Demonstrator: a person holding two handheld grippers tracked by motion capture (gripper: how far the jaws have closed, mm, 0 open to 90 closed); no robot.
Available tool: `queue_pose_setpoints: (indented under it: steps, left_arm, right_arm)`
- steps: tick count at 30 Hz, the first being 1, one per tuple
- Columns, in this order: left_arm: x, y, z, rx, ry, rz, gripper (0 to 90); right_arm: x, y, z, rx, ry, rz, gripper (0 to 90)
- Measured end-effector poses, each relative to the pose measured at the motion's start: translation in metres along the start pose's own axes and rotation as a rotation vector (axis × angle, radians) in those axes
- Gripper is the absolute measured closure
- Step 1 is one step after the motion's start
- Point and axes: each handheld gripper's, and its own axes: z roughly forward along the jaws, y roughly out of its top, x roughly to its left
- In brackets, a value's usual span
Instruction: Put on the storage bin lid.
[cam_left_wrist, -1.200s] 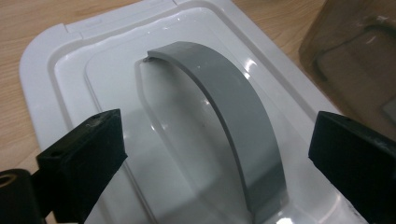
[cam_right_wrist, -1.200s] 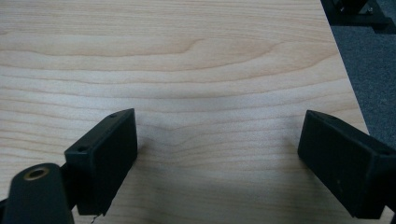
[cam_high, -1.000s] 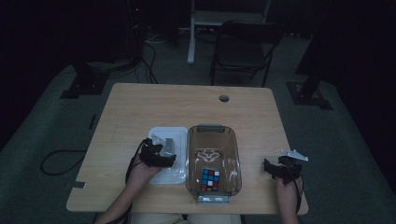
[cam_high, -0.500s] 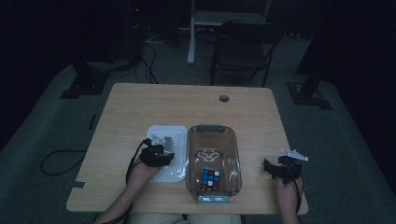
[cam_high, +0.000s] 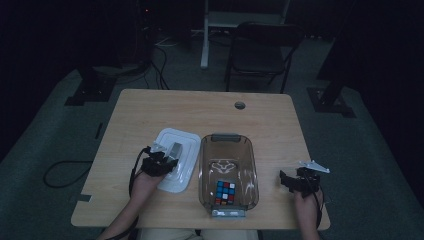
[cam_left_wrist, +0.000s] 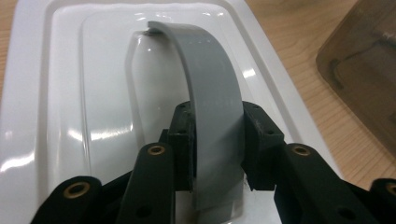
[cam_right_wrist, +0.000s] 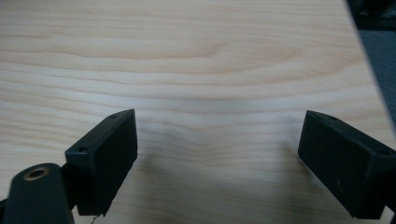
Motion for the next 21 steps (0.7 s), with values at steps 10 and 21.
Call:
queue_pose_setpoints:
  steps: [10,21]
  left_arm:
    - [0.012,0.005,-0.024,-0.057,-0.017,-0.033,71.3]
    - [0.017,0.015,-0.060,-0.131,-0.068,-0.051,71.6]
  right_arm:
    - [0.054,0.004,-0.009,-0.055,0.255,-0.173,11.7]
    - [0.078,-0.004,-0.005,-0.017,0.394,-0.204,11.6]
